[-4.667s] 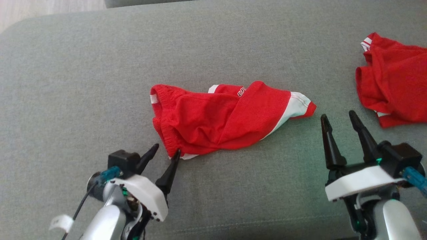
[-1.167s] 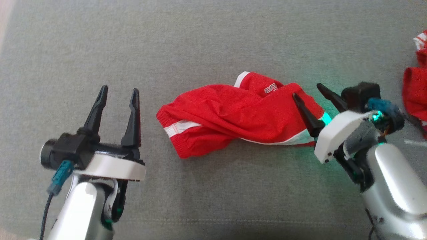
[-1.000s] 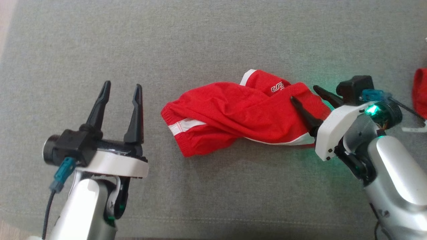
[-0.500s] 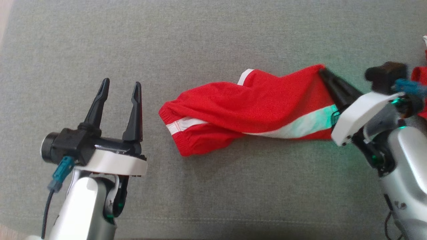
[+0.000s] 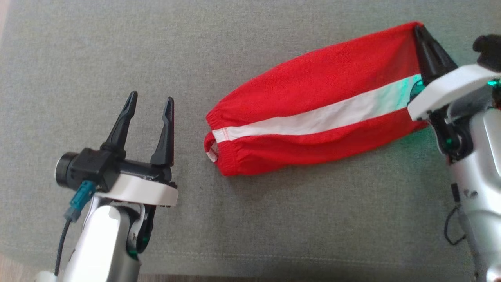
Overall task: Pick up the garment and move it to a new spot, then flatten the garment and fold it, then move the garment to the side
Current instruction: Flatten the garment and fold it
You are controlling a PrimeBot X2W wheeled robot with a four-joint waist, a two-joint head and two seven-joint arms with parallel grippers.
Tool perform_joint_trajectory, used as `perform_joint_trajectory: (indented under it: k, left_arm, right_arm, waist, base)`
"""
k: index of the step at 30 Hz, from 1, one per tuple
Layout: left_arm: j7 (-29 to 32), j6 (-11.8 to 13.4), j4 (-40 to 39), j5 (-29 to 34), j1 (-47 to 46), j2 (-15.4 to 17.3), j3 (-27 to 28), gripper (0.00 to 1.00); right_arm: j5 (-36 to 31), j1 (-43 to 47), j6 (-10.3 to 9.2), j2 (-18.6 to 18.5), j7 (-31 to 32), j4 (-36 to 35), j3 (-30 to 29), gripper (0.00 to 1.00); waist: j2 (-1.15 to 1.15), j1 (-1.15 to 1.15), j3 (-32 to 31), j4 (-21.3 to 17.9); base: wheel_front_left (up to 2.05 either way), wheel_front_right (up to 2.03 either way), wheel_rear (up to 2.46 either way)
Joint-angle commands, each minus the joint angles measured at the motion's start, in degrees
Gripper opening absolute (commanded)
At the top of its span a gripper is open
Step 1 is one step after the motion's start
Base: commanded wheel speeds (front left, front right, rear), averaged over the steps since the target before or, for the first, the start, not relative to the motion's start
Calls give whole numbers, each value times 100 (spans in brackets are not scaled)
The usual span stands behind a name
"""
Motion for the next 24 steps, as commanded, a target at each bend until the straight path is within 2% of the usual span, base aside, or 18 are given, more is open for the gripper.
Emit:
perform_joint_trajectory:
  k: [1, 3, 4, 5, 6, 10, 14, 19, 24]
  left_arm:
    - [-34, -32, -152, 38, -252, 49, 225, 100]
    - [-34, -55, -122, 50, -279, 36, 225, 100]
    - [-34, -68, -102, 55, -287, 30, 224, 100]
    - [-34, -77, -83, 60, -288, 22, 223, 100]
    - [-34, -84, -61, 67, -284, 14, 220, 100]
    - [-34, -97, 6, 93, -247, 12, 244, 100]
    - [-34, -70, 64, 117, -146, 34, 308, 100]
    - [-34, -12, 122, 125, 30, 72, 395, 100]
    - [-34, 35, 148, 125, 177, 96, 425, 100]
  right_arm:
    - [-61, -265, -5, 64, -179, 41, 116, 0]
    - [-49, -441, -5, 101, -295, 394, 219, 0]
    - [-47, -513, -5, 109, -373, 560, 266, 30]
    - [-49, -567, -5, 115, -455, 712, 303, 70]
    - [-64, -612, -5, 119, -573, 844, 315, 100]
    - [-319, -612, -5, 119, -1203, 1093, 311, 100]
    - [-670, -345, -5, 108, -1819, 890, 249, 100]
    - [-987, 318, -5, 220, -2026, 126, -12, 100]
    - [-1269, 1238, -5, 427, -1821, -861, -294, 100]
  waist:
    - [0, 0, 54, 36]
    - [0, 0, 87, 51]
    - [0, 0, 92, 58]
    - [0, 0, 88, 60]
    - [0, 0, 85, 60]
    - [0, 0, 22, 26]
    - [0, 0, -123, -64]
    - [0, 0, -367, -203]
    - [0, 0, -577, -282]
  base:
    - [0, 0, 0]
    - [0, 0, 0]
    - [0, 0, 0]
    - [0, 0, 0]
    - [0, 0, 0]
    - [0, 0, 0]
    - [0, 0, 0]
    - [0, 0, 0]
    - [0, 0, 0]
